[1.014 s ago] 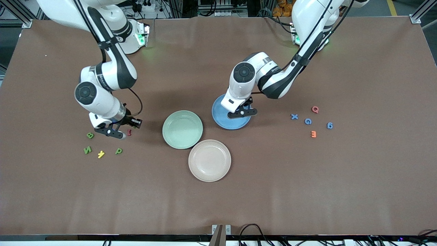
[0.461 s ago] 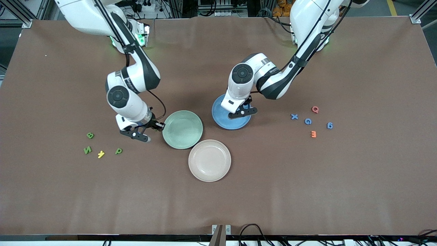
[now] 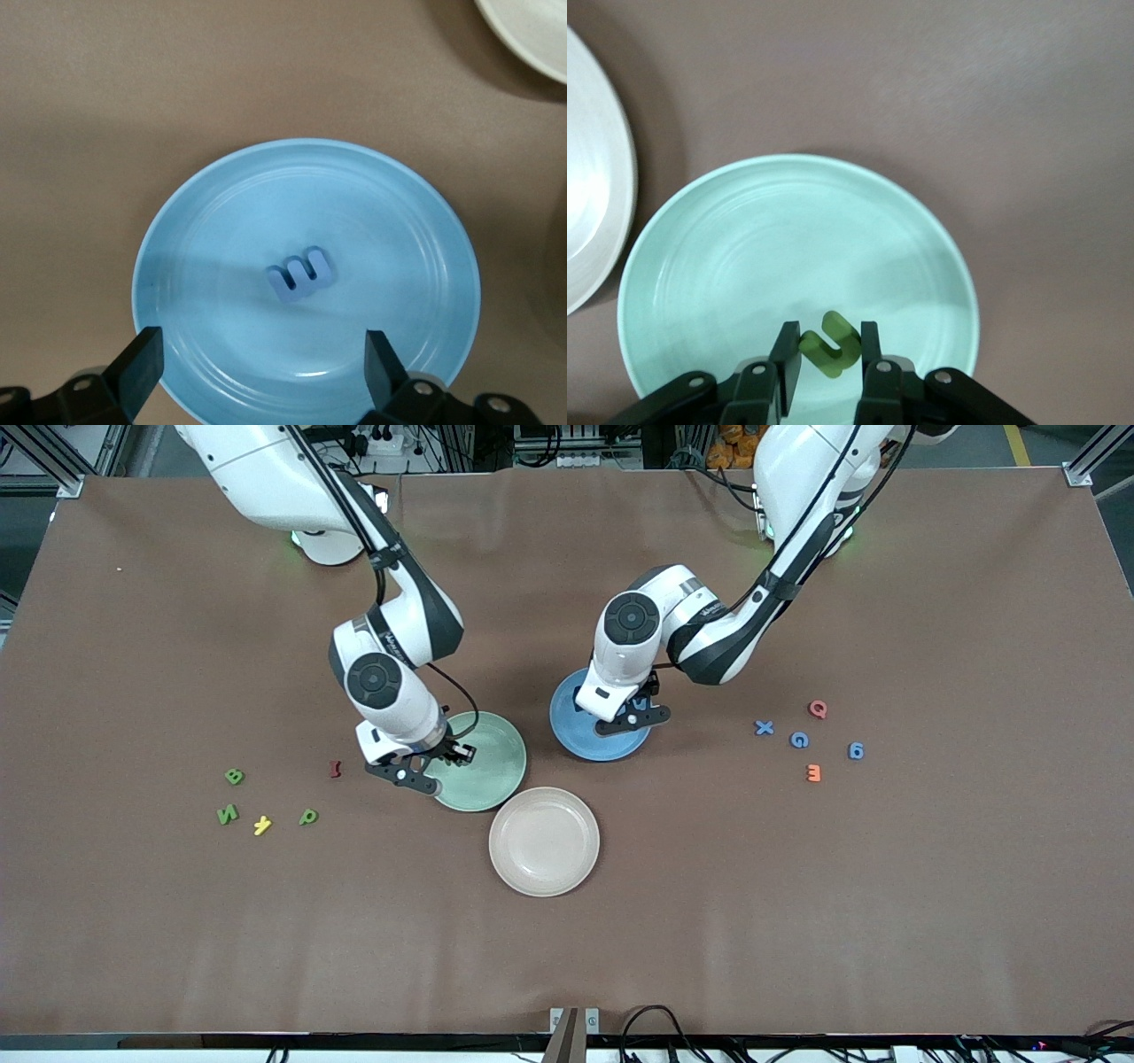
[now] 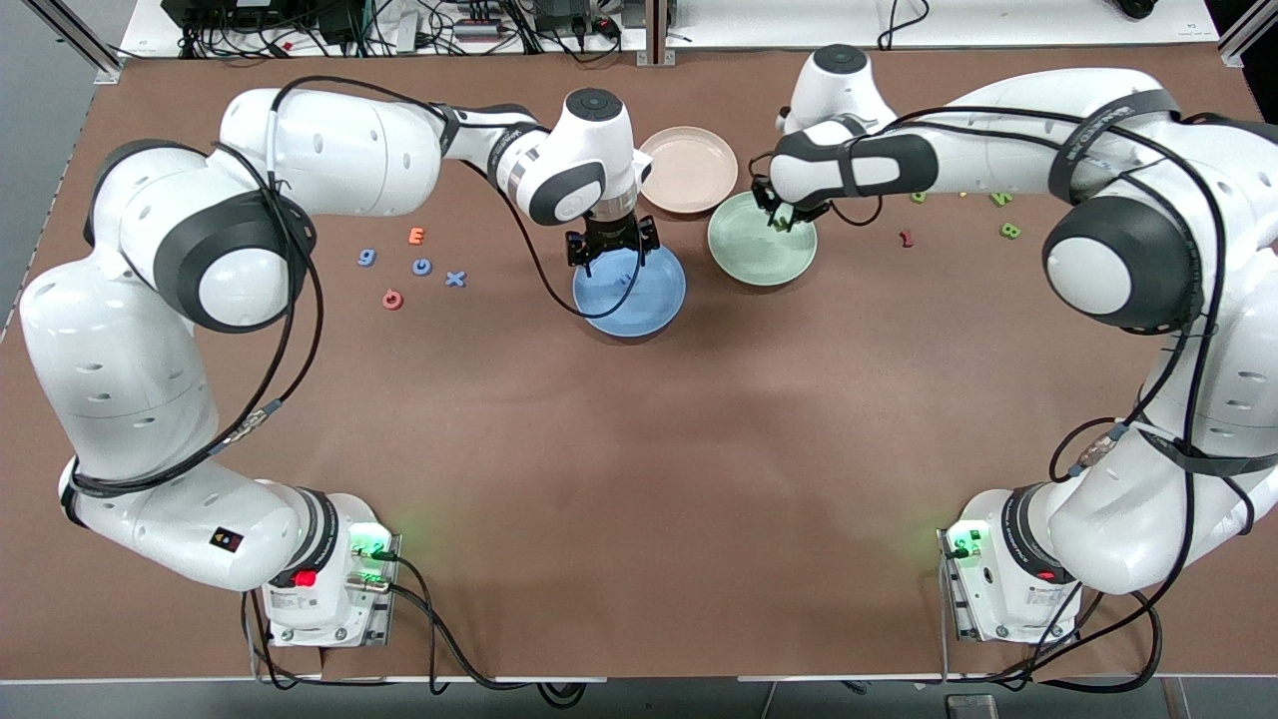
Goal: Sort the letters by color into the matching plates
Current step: 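Release the E on the blue plate while the right gripper carries u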
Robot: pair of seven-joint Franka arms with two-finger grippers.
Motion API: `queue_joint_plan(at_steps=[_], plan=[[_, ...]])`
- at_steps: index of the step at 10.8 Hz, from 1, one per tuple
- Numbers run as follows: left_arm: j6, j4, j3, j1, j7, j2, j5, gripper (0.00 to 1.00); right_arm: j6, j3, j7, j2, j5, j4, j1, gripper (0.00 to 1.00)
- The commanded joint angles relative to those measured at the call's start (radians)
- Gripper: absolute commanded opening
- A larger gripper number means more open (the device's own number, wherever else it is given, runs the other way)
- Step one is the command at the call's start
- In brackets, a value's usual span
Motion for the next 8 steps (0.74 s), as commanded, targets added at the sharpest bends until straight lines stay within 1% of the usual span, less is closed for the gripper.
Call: queue_joint_plan(at_steps=[1,2,3,5,6,8], plan=[[-0.019,0.024,0.016,0.002,-0.021,0.005,0.034,1.0,-0.018,-0.008,0.047,0.042,0.009,0.05,0.044,0.29],[-0.028,0.019,0.026,0.003,-0.019,0.005,0.035,1.0,-0.018,-0.008,0.053,0.042,0.008,0.05,0.045,0.39],[-0.041,0.019,0.039,0.005,0.001,0.005,0.046,1.0,-0.02,-0.008,0.055,0.042,0.002,0.048,0.048,0.99],[-0.067,0.019,0.043,0.006,0.011,0.002,0.069,1.0,-0.029,-0.009,0.052,0.036,-0.058,0.048,0.047,1.0],[-0.068,0.016,0.046,0.013,0.015,0.002,0.07,1.0,-0.029,-0.012,0.042,0.031,-0.06,0.045,0.041,1.0],[-0.106,0.001,0.044,0.037,0.022,-0.008,0.153,1.0,-0.049,-0.015,0.0,0.02,-0.06,0.045,-0.003,1.0]])
